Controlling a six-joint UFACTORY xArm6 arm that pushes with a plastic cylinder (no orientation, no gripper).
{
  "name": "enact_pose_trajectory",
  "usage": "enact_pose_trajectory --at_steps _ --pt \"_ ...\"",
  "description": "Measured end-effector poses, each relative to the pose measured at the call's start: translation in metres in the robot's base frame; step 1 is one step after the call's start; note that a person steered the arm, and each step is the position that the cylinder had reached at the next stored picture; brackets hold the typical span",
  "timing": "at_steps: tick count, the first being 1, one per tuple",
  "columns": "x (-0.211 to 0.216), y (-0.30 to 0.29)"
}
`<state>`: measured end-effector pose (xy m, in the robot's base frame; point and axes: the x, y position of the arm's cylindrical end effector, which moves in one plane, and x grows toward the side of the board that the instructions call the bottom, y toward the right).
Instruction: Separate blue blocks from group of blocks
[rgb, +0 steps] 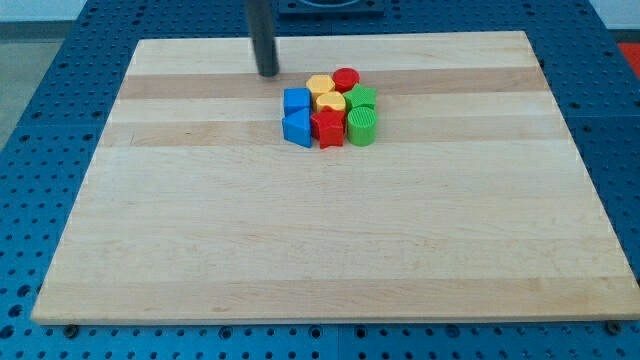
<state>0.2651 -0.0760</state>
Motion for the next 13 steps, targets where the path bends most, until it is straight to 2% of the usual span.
enact_pose_trajectory --at_steps 4,5,7,11,13 --pt "0.0 0.004" --pt "0.036 0.004" --pt "0.038 0.023" --pt "0.052 0.023" --pt "0.077 0.023"
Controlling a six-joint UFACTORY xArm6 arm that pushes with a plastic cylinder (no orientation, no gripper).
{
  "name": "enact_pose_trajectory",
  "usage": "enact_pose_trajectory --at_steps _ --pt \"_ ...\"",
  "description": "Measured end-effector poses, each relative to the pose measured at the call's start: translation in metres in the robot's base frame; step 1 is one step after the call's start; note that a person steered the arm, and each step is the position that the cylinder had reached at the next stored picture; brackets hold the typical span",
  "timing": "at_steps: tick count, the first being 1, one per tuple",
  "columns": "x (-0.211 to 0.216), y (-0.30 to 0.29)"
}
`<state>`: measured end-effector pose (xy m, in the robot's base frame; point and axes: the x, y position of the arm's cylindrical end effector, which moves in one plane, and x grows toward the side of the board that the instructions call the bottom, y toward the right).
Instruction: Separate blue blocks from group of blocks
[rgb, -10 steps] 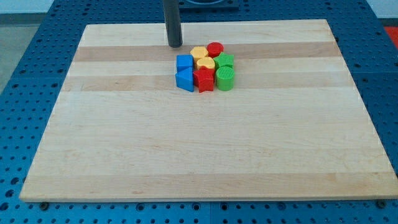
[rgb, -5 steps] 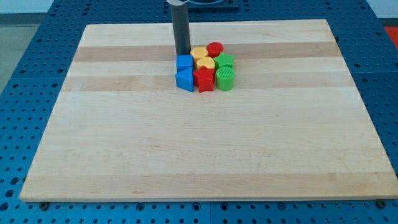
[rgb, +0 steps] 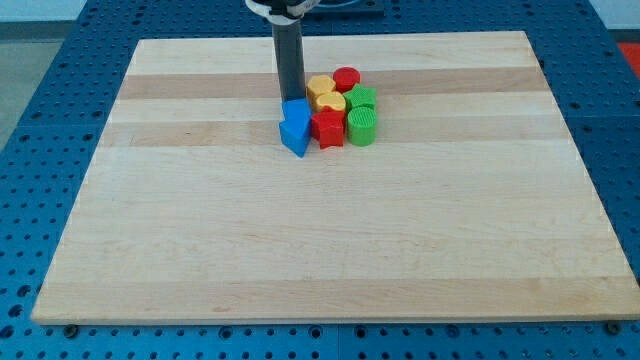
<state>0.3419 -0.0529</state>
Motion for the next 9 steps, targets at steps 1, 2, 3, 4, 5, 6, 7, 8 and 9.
enact_pose_trajectory --at_steps 1,2,3,4,5,6,7,8,9 --pt "0.018 0.0" --pt "0.033 0.0" --pt "0.049 0.0" --pt "0.063 0.0" --pt "0.07 0.0" --pt "0.07 0.0" --pt "0.07 0.0" --pt "0.087 0.0" --pt "0.088 0.0"
